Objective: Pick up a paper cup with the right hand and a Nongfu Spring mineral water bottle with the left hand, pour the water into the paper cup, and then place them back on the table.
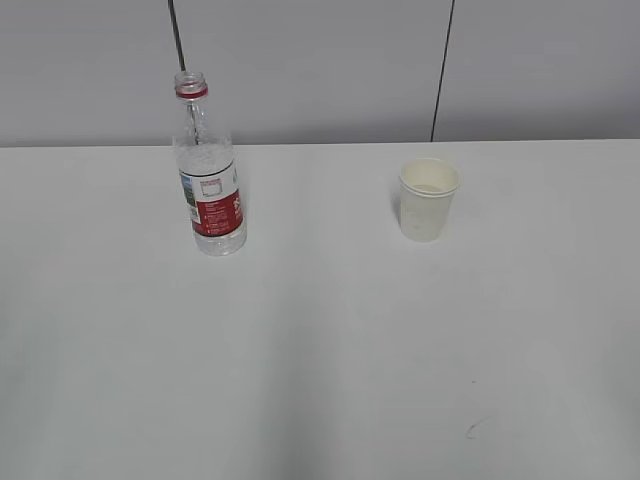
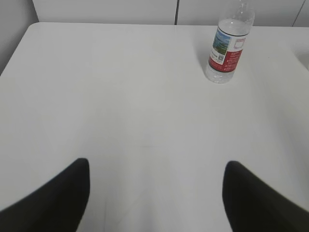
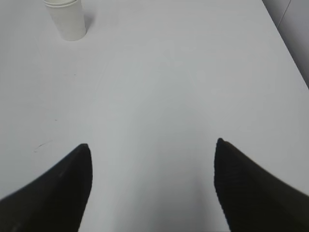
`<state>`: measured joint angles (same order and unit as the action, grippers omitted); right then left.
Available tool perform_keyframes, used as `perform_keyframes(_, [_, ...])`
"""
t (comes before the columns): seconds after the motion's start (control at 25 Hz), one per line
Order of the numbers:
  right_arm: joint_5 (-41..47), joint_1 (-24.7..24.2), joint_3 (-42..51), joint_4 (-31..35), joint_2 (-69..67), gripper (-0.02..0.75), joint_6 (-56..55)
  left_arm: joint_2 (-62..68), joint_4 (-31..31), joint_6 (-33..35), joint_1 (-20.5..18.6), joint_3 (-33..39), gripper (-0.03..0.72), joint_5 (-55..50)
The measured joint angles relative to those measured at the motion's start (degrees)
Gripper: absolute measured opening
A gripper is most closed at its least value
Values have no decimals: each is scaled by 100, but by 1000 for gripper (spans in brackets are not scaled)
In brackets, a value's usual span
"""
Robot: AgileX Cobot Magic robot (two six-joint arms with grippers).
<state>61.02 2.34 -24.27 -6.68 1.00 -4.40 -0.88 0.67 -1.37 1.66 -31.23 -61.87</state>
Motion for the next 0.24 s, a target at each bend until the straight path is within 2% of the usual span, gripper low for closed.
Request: perform_keyframes(0.24, [0, 0, 0, 0, 0, 582, 0, 0, 0, 0, 0, 0, 501, 0])
